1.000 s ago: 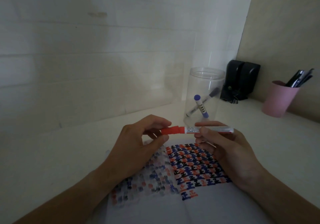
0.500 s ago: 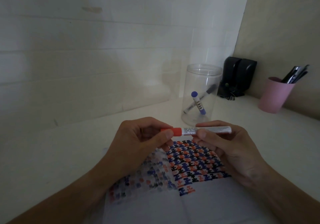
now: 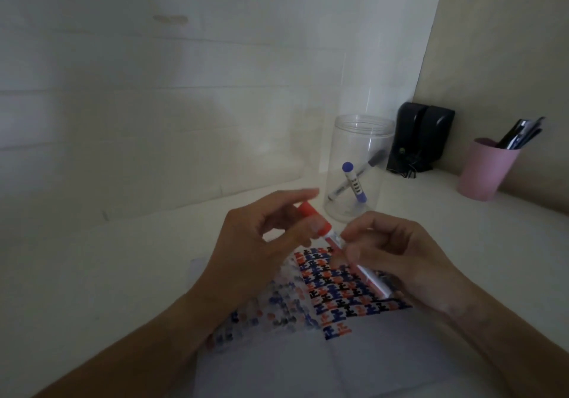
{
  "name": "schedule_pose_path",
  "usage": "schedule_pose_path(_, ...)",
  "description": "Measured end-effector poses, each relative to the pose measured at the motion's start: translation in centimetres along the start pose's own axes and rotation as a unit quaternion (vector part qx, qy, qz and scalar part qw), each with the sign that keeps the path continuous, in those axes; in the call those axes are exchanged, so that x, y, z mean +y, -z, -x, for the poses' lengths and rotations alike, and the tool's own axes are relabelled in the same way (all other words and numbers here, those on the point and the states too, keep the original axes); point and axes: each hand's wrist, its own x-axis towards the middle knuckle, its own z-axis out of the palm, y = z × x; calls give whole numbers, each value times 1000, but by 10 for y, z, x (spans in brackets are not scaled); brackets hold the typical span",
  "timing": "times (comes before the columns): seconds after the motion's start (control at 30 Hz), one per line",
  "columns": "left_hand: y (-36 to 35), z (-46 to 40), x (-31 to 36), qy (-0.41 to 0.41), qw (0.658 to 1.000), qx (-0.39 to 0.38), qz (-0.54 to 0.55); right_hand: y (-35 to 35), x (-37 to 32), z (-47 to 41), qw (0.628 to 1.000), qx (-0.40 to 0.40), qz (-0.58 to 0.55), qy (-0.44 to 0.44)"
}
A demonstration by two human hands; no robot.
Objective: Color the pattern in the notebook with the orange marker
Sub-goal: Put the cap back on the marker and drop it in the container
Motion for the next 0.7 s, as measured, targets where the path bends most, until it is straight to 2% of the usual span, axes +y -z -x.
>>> schedule_pose_path(0.07, 0, -5, 2, -4, 1000, -12, -17, 4, -6, -4, 999, 18, -45, -8)
schedule_pose_path(0.17, 10, 2, -7, -24, 992, -20, -120, 0, 6, -9, 992, 40, -108, -46)
schedule_pose_path(0.3, 23, 17, -19, -8, 984, -23, -179, -15, 24, -14, 980, 57, -172, -79)
schedule_pose_path(0.7, 26, 20, -29, -14, 979, -17, -203, -14, 29, -15, 980, 97, -163, -57)
